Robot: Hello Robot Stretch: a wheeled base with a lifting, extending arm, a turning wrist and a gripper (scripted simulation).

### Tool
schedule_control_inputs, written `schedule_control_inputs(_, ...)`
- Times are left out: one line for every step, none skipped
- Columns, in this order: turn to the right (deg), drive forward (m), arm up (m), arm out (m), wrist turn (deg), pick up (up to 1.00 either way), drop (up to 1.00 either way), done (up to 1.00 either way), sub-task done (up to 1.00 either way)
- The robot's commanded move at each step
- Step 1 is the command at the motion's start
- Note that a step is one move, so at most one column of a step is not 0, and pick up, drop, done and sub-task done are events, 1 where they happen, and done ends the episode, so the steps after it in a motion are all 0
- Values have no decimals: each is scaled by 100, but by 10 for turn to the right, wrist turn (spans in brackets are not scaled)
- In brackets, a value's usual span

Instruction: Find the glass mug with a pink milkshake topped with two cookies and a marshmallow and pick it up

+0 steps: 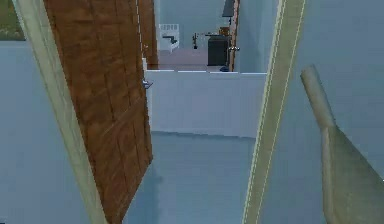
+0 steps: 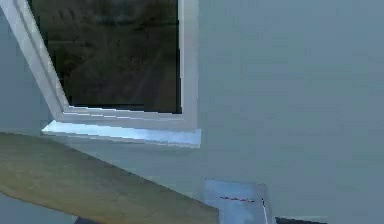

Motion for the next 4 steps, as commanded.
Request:
schedule_control_inputs(0,100,0,0,0,0,0,0,0)
schedule_control_inputs(-30,0,0,0,0,0,0,0,0)
schedule_control_inputs(0,80,0,0,0,0,0,0,0)
schedule_control_inputs(-330,0,0,0,0,0,0,0,0)
